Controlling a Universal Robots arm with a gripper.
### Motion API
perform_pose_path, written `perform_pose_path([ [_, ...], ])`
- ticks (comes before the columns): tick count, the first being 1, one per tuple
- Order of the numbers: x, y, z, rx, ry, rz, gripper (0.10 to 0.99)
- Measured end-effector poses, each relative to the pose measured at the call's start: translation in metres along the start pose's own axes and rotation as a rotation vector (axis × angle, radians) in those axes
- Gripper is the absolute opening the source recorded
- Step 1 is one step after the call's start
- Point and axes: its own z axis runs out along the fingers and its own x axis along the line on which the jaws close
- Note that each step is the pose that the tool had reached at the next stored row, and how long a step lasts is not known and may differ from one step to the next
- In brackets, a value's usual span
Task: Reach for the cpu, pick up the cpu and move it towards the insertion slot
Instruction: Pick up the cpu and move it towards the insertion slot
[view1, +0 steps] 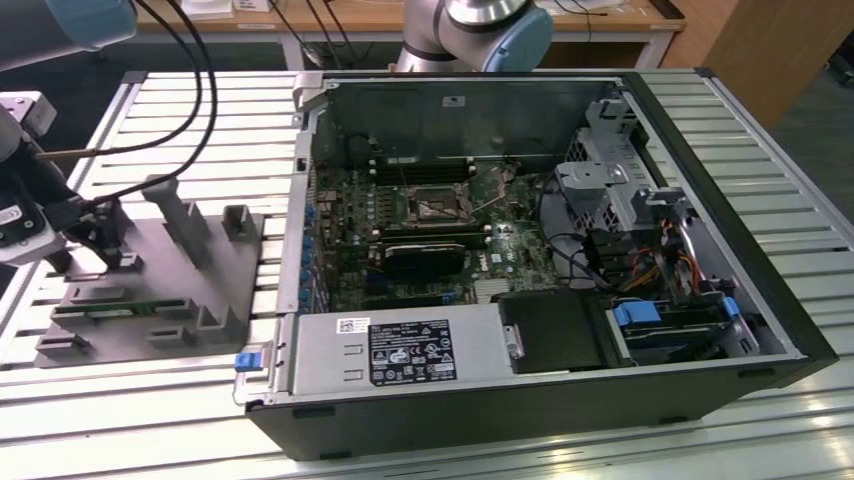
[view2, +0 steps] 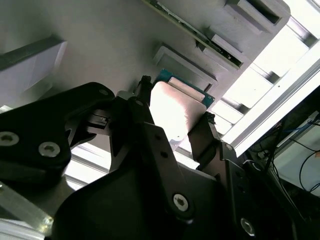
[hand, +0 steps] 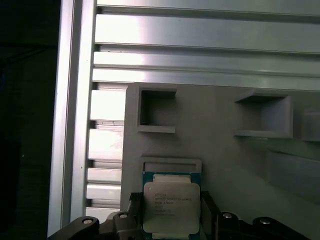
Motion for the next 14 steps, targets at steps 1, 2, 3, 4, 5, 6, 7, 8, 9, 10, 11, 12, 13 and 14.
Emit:
perform_pose_path([
  [1, 0.0, 0.0, -0.001, 0.0, 0.0, 0.0, 0.545],
  [2, 0.0, 0.0001, -0.0022, 0.0, 0.0, 0.0, 0.545],
  [3, 0.0, 0.0001, -0.0035, 0.0, 0.0, 0.0, 0.545],
  [4, 0.0, 0.0002, -0.0048, 0.0, 0.0, 0.0, 0.545],
  [5, 0.0, 0.0002, -0.0062, 0.0, -0.0001, 0.0, 0.545],
  [6, 0.0, 0.0003, -0.0076, 0.0, 0.0, 0.0, 0.545],
  [7, 0.0, 0.0003, -0.009, 0.0, -0.0001, 0.0, 0.545],
  [8, 0.0, 0.0004, -0.0107, 0.0, 0.0, 0.0, 0.545],
  [9, 0.0, 0.0005, -0.0123, 0.0, -0.0001, 0.0, 0.545],
  [10, 0.0, 0.0005, -0.0139, 0.0, -0.0001, 0.0, 0.545],
  [11, 0.0, 0.0006, -0.0157, 0.0, -0.0001, 0.0, 0.545],
  [12, 0.0, 0.0007, -0.0174, 0.0, -0.0002, 0.0, 0.545],
  [13, 0.0, 0.0007, -0.0192, 0.0, -0.0001, 0.0, 0.545],
  [14, 0.0, 0.0008, -0.0211, 0.0, -0.0002, 0.0, 0.545],
])
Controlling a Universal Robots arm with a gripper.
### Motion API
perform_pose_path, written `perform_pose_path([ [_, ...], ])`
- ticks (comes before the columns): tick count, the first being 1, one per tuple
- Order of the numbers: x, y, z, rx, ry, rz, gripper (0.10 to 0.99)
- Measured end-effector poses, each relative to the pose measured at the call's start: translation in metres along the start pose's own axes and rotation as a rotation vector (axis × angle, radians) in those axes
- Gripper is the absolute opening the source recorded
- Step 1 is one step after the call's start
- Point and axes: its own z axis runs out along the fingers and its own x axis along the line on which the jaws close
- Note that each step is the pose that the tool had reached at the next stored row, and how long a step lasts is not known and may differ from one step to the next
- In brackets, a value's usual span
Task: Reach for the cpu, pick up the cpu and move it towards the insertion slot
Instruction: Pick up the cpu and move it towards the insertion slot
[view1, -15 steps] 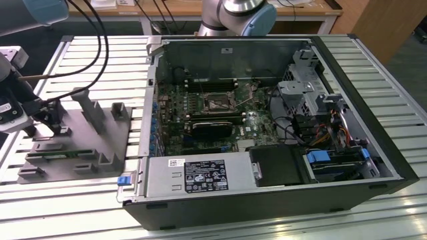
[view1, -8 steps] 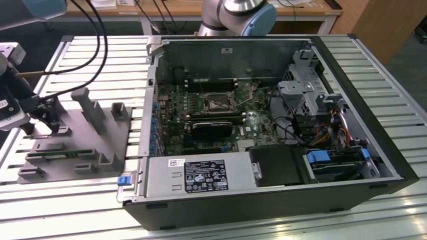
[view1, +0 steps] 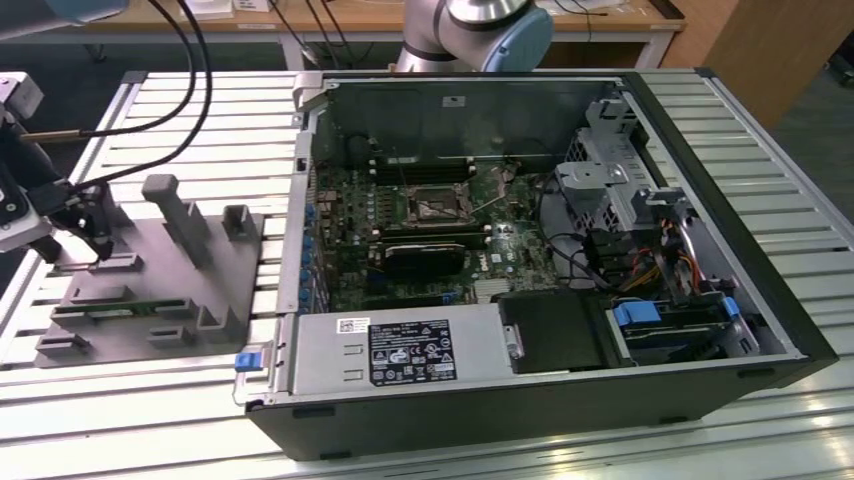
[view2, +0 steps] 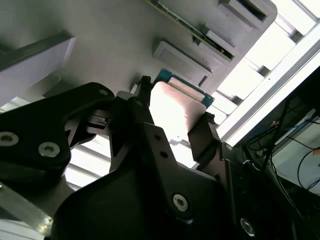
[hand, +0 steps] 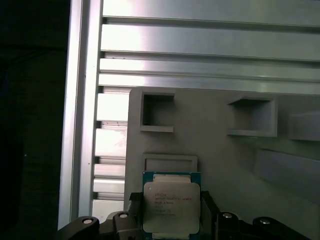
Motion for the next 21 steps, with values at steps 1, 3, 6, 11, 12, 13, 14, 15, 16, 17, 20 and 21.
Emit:
perform_pose_path([
  [1, 0.0, 0.0001, -0.0019, 0.0, -0.0001, 0.0, 0.545],
  [3, 0.0, 0.0002, -0.0056, 0.0, -0.0003, 0.0, 0.545],
  [6, 0.0, 0.0004, -0.0114, 0.0, -0.0005, 0.0, 0.545],
  [11, 0.0, 0.0008, -0.0216, 0.0, -0.0012, 0.0, 0.545],
  [12, 0.0, 0.0009, -0.0236, 0.0, -0.0014, 0.0, 0.545],
  [13, 0.0, 0.001, -0.0256, 0.0, -0.0015, 0.0, 0.545],
  [14, 0.0, 0.001, -0.0277, 0.0, -0.0016, 0.0, 0.545],
  [15, 0.0, 0.0011, -0.0298, 0.0, -0.0018, 0.0, 0.545],
  [16, 0.0, 0.0012, -0.0317, 0.0, -0.002, 0.0, 0.545],
  [17, 0.0, 0.0013, -0.0337, 0.0, -0.0021, 0.0, 0.545],
  [20, 0.0, 0.0015, -0.0393, 0.0, -0.0028, 0.0, 0.545],
  [21, 0.0, 0.0016, -0.0411, 0.0, -0.0031, 0.0, 0.545],
])
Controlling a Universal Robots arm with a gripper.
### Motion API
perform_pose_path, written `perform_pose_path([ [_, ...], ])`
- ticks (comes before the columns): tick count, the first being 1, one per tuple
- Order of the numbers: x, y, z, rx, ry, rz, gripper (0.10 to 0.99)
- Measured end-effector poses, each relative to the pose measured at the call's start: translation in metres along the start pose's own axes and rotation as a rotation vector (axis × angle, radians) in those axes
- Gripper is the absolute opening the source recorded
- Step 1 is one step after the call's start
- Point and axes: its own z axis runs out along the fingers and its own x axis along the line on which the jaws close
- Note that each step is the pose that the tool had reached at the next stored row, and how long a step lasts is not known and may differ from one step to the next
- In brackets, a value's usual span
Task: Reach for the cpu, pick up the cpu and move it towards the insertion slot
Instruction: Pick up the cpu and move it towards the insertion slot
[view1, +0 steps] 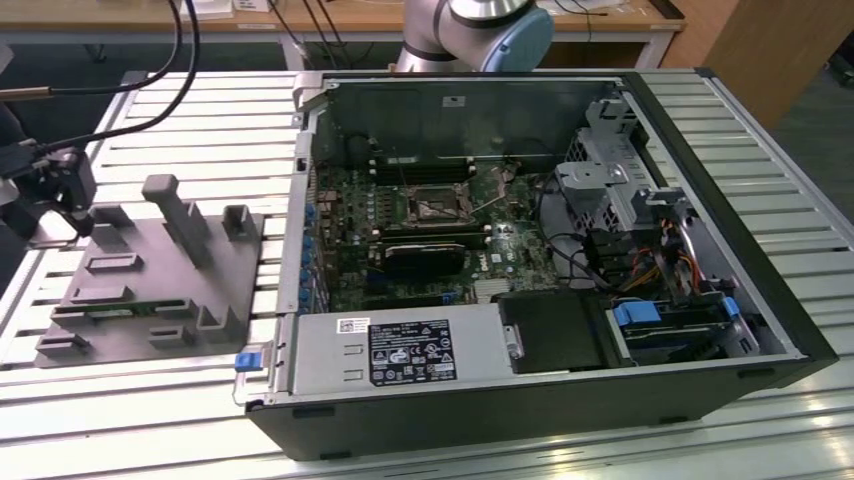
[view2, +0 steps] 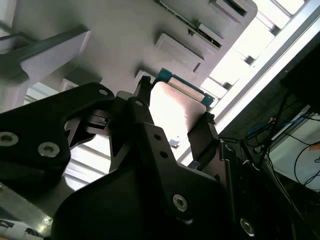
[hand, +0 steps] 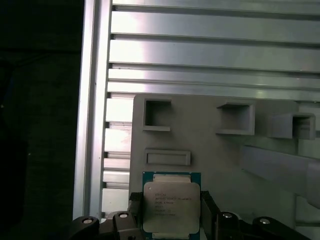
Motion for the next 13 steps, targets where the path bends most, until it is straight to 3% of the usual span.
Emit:
perform_pose_path([
  [13, -0.0001, 0.0009, -0.0239, 0.0, -0.002, 0.0, 0.545],
])
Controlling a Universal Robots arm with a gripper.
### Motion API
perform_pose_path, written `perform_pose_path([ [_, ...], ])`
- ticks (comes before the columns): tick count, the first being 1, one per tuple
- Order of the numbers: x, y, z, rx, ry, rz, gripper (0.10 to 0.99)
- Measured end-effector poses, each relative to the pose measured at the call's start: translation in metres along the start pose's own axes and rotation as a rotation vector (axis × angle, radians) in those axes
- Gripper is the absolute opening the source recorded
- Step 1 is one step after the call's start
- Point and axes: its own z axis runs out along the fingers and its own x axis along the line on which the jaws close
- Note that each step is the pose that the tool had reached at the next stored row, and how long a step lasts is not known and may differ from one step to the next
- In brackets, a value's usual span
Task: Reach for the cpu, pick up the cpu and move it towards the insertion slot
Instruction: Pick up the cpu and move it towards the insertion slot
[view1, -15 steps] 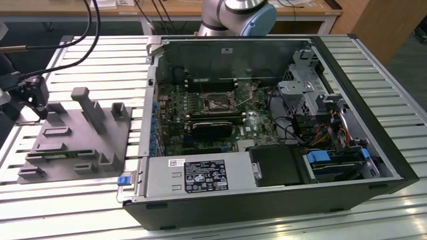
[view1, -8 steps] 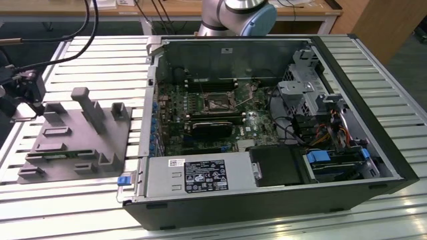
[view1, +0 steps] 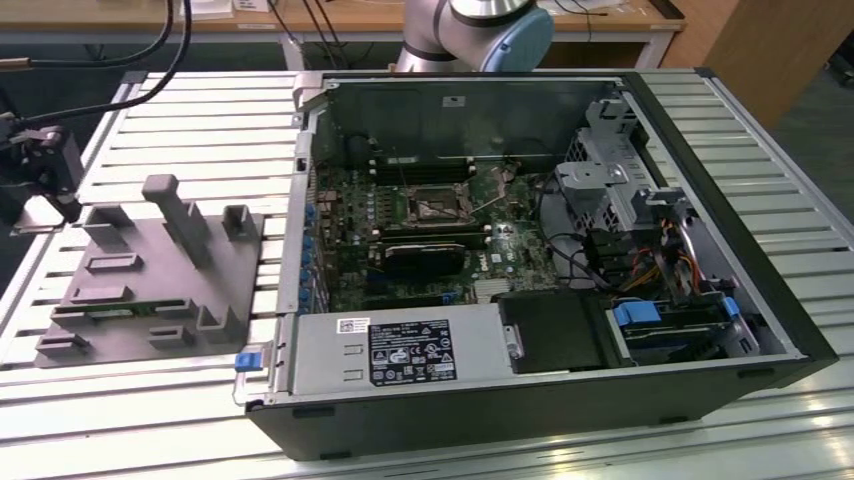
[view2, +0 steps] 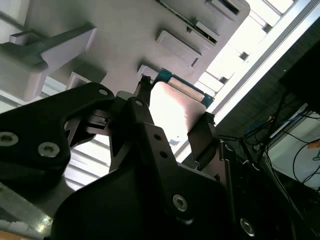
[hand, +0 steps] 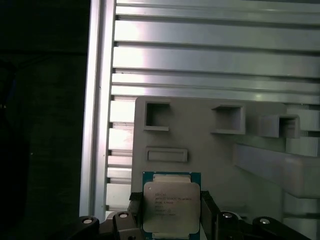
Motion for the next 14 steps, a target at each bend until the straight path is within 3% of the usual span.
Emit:
perform_pose_path([
  [14, -0.0001, 0.0012, -0.0277, 0.0, -0.0055, 0.0, 0.545],
])
